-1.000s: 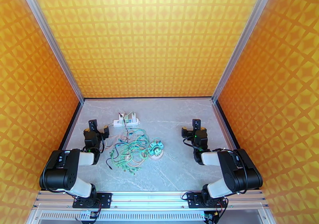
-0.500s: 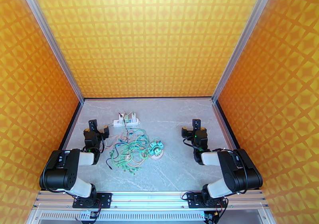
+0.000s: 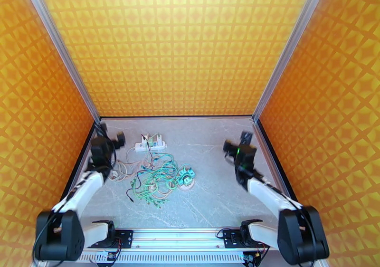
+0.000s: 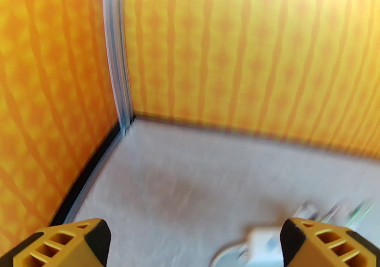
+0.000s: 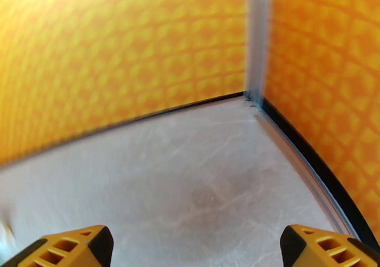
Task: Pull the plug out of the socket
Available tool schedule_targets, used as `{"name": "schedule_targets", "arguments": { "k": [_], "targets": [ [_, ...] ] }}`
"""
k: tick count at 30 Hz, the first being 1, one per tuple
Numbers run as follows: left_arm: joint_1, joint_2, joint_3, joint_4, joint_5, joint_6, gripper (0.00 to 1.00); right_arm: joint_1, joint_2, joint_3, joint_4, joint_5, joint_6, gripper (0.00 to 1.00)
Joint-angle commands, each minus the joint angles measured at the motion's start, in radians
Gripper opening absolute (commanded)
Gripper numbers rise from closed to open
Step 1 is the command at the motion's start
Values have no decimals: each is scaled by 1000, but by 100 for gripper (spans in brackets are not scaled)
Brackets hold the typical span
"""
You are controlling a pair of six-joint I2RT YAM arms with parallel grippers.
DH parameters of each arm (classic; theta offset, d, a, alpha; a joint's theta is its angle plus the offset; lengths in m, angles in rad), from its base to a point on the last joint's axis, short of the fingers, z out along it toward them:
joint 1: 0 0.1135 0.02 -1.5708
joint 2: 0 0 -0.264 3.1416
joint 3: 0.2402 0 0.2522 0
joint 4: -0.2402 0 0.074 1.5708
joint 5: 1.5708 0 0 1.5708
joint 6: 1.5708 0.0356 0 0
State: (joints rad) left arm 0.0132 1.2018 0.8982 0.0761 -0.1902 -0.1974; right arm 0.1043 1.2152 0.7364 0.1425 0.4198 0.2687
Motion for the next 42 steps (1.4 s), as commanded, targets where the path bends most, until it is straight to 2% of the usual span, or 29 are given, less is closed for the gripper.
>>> {"name": "schedule_targets", "arguments": {
  "k": [1,7,13,18,22,28,33,37,42],
  "targets": [
    [6,-19,99,-408,21,-153,99,-2,0,79,-383,-5,142,98],
    [-2,-136,48,-426,157,-194,99,-2,-49,86,-370,-334,168,99],
    [-64,-196,-19,-474,195,-223,99,32,-88,75,-420,-486,165,98],
    [-175,-199,-70,-468,204,-244,99,162,-134,52,-501,-453,112,99],
    [-244,-166,-76,-463,201,-267,99,305,-174,25,-568,-398,79,98],
    [-296,-125,-58,-449,202,-270,99,543,-200,-31,-623,-271,76,99],
    [-333,-71,-24,-468,201,-244,99,716,-116,-27,-638,-176,90,99],
    [-350,-55,-11,-472,202,-239,99,782,-10,2,-604,-159,107,98],
    [-373,-60,2,-492,202,-223,99,791,87,41,-566,-159,109,98]
  ]
}}
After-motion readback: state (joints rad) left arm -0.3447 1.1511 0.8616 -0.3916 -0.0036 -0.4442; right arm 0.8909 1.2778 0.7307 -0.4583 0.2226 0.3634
